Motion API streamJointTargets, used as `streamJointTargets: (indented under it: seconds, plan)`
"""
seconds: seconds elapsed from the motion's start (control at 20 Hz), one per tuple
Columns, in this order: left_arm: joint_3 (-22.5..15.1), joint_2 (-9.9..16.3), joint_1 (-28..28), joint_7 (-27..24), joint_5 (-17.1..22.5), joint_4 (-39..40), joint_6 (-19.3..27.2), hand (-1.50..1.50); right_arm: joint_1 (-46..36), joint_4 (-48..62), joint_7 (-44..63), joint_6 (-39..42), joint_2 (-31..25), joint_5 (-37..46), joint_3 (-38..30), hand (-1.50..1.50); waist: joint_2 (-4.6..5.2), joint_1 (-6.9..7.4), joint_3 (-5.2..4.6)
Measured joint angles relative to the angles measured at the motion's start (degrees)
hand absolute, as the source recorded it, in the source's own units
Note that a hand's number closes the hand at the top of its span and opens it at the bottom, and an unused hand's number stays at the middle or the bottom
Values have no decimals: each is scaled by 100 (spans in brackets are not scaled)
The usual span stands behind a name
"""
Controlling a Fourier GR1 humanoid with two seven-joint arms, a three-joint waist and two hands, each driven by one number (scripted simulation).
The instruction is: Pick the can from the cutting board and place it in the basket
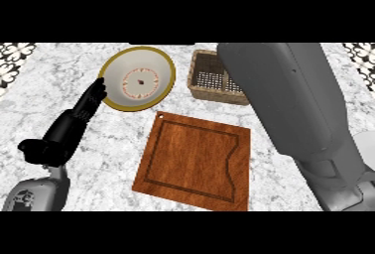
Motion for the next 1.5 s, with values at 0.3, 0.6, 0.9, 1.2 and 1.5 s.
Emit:
streamJointTargets:
  seconds: [0.3, 0.6, 0.9, 1.2, 1.5]
  plan:
    - [73, 39, 4, -64, 31, 55, -54, 0, 555, 171, -661, -441, -82, 78, -117, 150, 2, -9, 0]
    - [81, 27, -11, 12, 29, 8, -60, 0, 913, 370, -1311, -858, -299, 225, -223, 150, 4, -9, 1]
    - [82, 13, -48, -119, -24, 120, -59, 0, 941, 756, -1732, -1659, -212, 134, -589, -150, 11, 12, 0]
    - [104, 20, -31, -21, 11, 27, -103, 0, 826, 1006, -2295, -1609, -371, -108, -753, -150, 6, 10, 2]
    - [100, -12, -68, 5, 22, 75, -116, 0, 630, 899, -2674, -1598, -464, -652, -1118, -150, 1, 5, 1]
